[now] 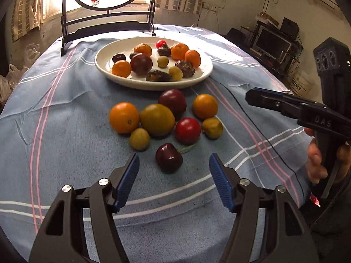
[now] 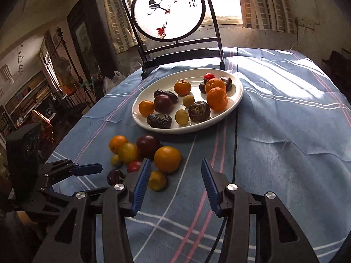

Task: Organize fruits
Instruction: 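Grasp a dark red cherry with the left tool while the right tool grasps a yellow citrus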

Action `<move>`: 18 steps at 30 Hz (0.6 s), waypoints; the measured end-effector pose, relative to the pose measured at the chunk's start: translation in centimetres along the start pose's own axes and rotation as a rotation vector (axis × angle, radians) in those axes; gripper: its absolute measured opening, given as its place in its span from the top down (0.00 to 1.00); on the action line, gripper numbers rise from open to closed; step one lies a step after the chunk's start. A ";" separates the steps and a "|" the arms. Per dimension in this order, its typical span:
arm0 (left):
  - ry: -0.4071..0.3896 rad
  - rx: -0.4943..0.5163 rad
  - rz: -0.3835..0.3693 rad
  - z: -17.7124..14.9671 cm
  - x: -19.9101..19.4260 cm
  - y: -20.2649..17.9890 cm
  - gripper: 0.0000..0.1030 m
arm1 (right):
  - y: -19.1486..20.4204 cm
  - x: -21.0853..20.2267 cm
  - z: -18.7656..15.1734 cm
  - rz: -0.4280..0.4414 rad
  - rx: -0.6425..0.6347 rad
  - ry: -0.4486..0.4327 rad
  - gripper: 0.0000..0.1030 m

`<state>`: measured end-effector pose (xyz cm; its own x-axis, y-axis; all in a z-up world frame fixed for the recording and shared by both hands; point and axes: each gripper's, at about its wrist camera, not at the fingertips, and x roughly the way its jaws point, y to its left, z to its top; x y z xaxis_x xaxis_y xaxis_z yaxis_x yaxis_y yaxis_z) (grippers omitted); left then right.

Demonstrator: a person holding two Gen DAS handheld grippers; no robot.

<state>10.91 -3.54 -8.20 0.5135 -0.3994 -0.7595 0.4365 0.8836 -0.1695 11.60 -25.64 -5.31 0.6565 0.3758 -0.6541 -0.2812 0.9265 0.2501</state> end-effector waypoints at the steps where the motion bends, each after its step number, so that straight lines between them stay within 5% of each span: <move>1: 0.016 -0.014 -0.006 -0.1 0.5 0.2 0.39 | 0.0 -0.2 -0.4 0.001 -0.003 0.003 0.53; 8: 0.055 -0.051 -0.008 1.3 2.1 0.4 0.48 | 0.6 -0.7 -2.0 -0.013 -0.038 0.023 0.53; 11: 0.054 -0.043 -0.002 1.6 2.4 0.2 0.73 | 0.6 -0.2 -2.2 -0.009 -0.035 0.042 0.53; 18: -0.088 0.013 0.054 0.3 -2.4 -0.6 0.73 | 2.3 2.0 -1.6 0.001 -0.094 0.101 0.54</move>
<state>9.69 -3.17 -6.09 0.5992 -0.3721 -0.7089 0.4159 0.9012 -0.1215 11.13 -22.80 -7.15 0.5836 0.3682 -0.7237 -0.3493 0.9185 0.1855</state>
